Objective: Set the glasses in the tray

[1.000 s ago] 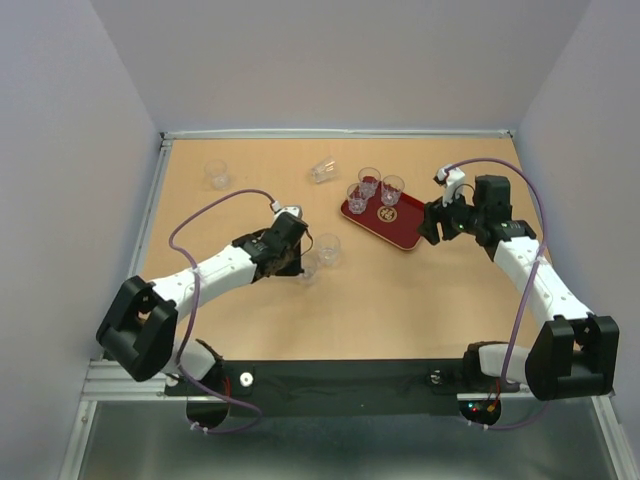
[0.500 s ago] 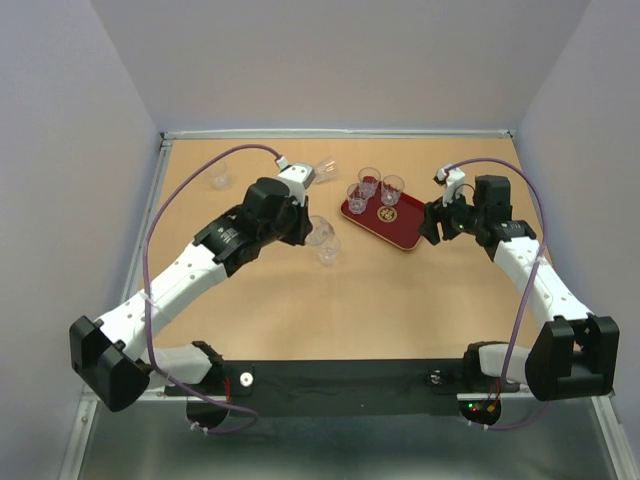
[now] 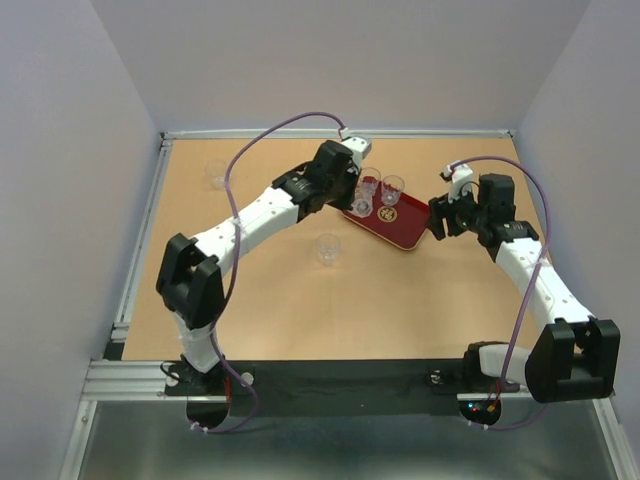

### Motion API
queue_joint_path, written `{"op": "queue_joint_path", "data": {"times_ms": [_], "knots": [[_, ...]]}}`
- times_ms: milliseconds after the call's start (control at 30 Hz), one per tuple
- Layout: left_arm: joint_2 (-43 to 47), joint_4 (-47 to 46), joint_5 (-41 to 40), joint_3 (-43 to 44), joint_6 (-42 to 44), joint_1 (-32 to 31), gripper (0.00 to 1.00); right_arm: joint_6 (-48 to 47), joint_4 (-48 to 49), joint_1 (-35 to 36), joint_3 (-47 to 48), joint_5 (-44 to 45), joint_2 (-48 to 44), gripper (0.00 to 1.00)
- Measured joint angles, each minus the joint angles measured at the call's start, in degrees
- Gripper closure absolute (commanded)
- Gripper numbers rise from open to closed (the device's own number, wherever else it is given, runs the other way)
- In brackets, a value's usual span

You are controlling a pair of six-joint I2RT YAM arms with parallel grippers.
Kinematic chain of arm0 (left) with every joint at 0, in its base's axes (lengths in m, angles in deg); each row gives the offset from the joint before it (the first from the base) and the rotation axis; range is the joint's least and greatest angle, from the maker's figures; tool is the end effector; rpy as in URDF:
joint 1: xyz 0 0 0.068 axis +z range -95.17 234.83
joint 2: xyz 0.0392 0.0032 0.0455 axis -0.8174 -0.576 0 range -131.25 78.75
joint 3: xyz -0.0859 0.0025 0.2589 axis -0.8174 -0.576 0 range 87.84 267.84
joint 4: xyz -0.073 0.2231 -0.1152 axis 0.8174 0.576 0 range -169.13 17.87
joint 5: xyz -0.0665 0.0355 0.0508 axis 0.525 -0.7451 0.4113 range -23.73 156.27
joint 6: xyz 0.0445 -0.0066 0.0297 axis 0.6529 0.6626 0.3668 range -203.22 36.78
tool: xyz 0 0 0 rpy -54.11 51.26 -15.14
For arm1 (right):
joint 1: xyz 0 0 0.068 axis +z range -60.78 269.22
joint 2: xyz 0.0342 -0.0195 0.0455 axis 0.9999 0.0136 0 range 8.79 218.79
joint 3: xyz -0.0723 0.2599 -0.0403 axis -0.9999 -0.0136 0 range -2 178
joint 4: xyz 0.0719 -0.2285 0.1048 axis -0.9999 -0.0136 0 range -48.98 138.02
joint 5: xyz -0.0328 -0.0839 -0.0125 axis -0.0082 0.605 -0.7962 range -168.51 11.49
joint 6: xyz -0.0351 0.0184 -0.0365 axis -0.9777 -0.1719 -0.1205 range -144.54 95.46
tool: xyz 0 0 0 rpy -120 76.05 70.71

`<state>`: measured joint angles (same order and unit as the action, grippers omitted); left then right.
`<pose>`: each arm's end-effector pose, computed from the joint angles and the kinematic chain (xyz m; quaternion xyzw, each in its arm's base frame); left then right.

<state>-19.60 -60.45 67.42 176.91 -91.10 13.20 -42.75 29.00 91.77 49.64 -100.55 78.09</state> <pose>0.3034 -0.2706 0.3430 0.2537 0.8185 -0.2237 0.4644 0.2633 0.0251 0.2794 -0.2424 0.8474 0.1092 0.4596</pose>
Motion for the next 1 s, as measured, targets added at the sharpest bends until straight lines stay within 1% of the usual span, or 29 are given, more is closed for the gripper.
{"op": "queue_joint_path", "data": {"times_ms": [133,533,767,1000], "knots": [[-8.6,0.7,-2.8,6.4,0.8,-1.9,1.00,0.2,0.2,0.0,0.0,1.3,0.0,0.31],[-24.5,3.1,-12.9,22.2,6.0,-8.3,1.00,0.3,0.3,-0.3,0.0,3.2,-0.1,0.31],[-30.6,4.4,-17.3,27.0,8.9,-9.0,1.00,0.4,0.3,-0.3,0.0,3.7,-0.4,0.31],[-34.6,5.1,-19.6,31.3,10.8,-8.9,1.00,0.4,0.3,-0.3,0.0,4.2,-0.4,0.31]]}}
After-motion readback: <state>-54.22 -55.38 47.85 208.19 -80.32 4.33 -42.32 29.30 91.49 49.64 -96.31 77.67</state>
